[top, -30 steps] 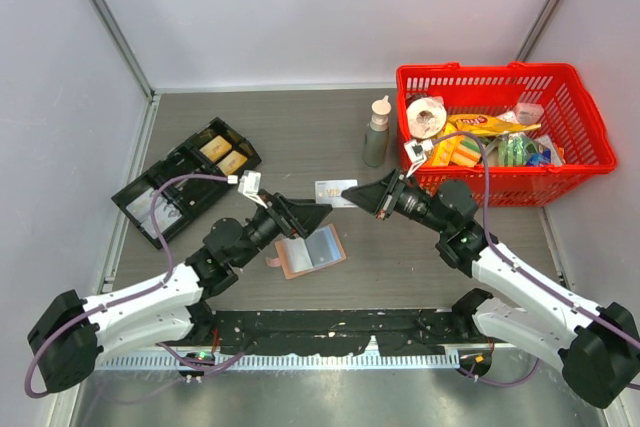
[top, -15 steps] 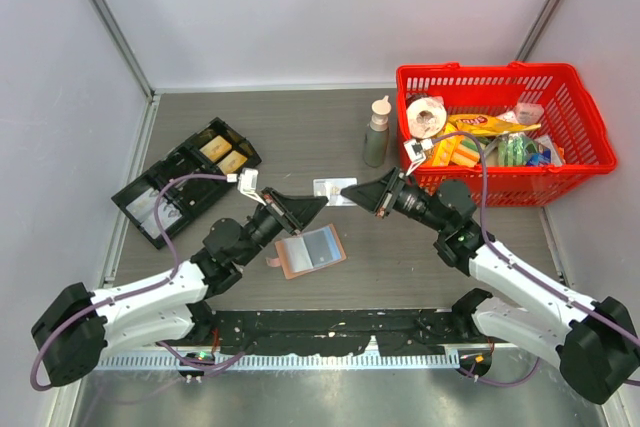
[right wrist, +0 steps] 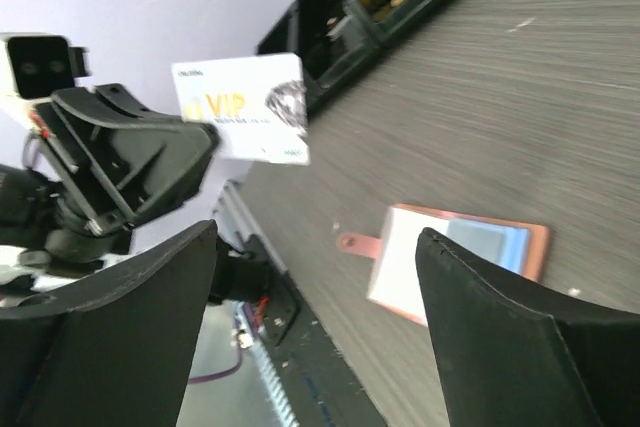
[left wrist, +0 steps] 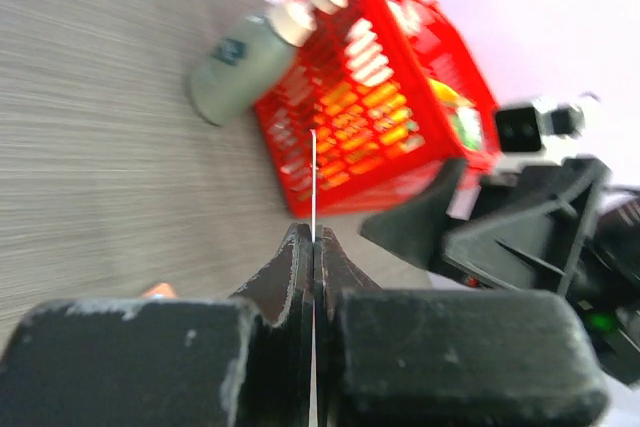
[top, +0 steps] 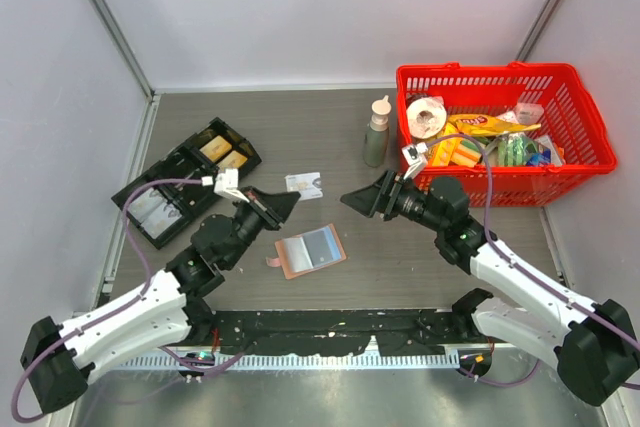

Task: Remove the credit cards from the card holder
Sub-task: Place the credit card in the storage box.

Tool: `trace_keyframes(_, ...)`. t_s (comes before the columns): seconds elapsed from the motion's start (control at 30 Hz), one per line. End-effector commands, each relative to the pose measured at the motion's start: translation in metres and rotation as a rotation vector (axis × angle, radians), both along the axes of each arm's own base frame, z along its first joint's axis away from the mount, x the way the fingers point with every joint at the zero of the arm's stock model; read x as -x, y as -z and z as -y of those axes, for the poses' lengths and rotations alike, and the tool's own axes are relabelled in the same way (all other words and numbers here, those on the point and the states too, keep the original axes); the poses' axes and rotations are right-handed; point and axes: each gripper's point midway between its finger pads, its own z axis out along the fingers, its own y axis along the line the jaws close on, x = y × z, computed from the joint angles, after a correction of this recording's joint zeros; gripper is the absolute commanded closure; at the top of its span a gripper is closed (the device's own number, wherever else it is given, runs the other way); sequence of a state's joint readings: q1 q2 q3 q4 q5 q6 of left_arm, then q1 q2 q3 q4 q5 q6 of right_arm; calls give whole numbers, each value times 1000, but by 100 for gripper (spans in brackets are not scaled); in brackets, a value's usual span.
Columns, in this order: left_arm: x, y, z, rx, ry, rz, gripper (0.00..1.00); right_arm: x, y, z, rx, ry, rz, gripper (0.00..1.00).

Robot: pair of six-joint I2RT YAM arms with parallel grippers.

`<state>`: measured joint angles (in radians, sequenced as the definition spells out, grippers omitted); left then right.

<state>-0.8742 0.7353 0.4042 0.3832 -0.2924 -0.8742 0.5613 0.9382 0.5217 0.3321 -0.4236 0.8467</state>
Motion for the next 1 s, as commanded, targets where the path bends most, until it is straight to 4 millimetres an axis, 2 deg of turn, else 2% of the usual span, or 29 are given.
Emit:
trace_keyframes(0.0, -23, 26, -46, -127, -161, -119, 100, -17, -10, 22, 82, 141, 67, 11)
trace_keyframes(0.07, -30, 38, -63, -117, -190, -179, 100, -27, -5, 37, 130, 238, 74, 9)
trace_keyframes(0.13, -35, 49, -84, -118, -230, -223, 100, -34, 0, 56, 191, 340, 73, 1)
trace_keyframes(0.17, -36, 56, -96, -130, -261, -254, 100, -37, 5, 67, 236, 393, 79, 0)
trace_keyframes(0.2, -37, 58, -107, -136, -288, -267, 100, -34, 0, 72, 238, 402, 105, 0)
trace_keyframes(0.23, -38, 60, -122, -140, -330, -280, 100, -38, 6, 86, 289, 468, 102, 0)
trace_keyframes(0.3, -37, 61, -145, -144, -395, -302, 100, -37, 2, 102, 316, 533, 123, 0)
trace_keyframes(0.4, -31, 62, -187, -185, -526, -355, 100, -31, -8, 121, 327, 603, 169, 6)
trace_keyframes(0.53, -18, 64, -240, -275, -702, -442, 100, -26, -15, 134, 356, 636, 218, 10)
trace_keyframes(0.67, -4, 66, -282, -380, -857, -501, 100, -24, -22, 137, 404, 623, 254, 13)
trace_keyframes(0.83, 4, 77, -313, -510, -958, -589, 100, -18, -27, 139, 414, 607, 286, 14)
trace_keyframes(0.97, 2, 90, -330, -560, -1003, -651, 100, -14, -28, 137, 395, 593, 305, 14)
